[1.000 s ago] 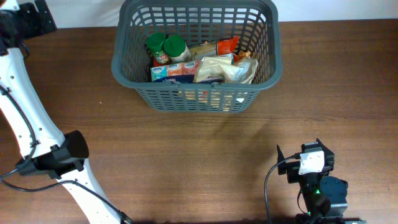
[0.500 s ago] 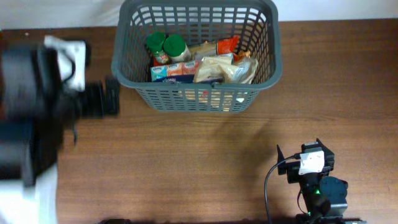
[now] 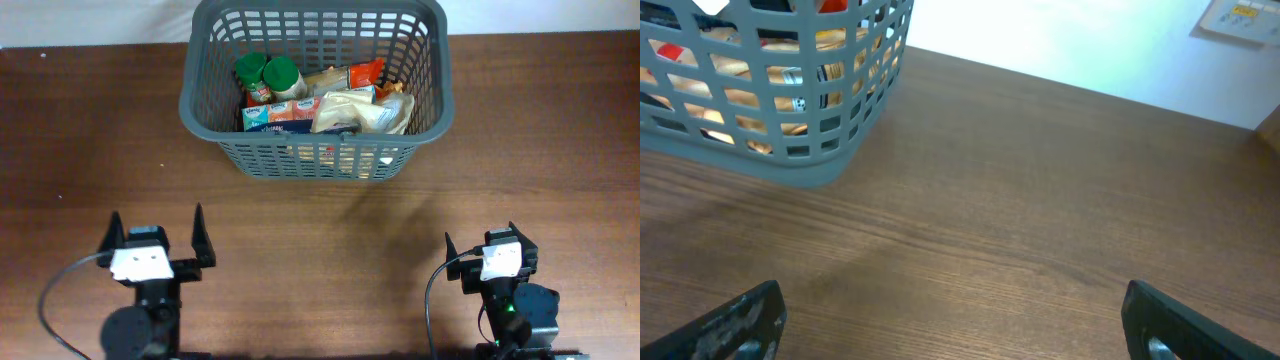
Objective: Pack container
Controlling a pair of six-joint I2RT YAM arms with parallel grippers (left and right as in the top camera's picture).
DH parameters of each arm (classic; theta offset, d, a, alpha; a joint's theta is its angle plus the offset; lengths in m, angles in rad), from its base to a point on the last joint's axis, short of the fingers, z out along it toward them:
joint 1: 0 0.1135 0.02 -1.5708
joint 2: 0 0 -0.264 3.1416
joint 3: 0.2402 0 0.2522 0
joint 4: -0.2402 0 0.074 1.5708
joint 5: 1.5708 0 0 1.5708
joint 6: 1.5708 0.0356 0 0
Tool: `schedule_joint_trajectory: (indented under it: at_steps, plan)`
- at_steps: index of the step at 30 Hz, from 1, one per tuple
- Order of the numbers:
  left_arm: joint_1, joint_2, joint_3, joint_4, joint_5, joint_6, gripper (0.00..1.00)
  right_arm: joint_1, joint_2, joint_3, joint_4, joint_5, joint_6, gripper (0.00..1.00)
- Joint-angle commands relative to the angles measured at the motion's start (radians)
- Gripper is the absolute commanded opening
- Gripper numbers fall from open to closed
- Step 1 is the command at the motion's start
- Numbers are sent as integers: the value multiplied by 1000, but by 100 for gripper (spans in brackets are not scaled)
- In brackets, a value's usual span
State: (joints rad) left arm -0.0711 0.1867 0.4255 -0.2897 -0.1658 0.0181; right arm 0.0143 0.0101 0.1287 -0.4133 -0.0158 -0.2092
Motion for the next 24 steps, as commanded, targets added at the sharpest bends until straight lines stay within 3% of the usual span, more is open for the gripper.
schedule_joint_trajectory:
  at_steps: [1,24]
  plan:
    - [-2,-127,-163,6,-15,8,99,-2,-7,-6,-1,1,7,99]
    - [53,-180,-341,25,-15,8,99,-2,-7,-6,-1,1,7,99]
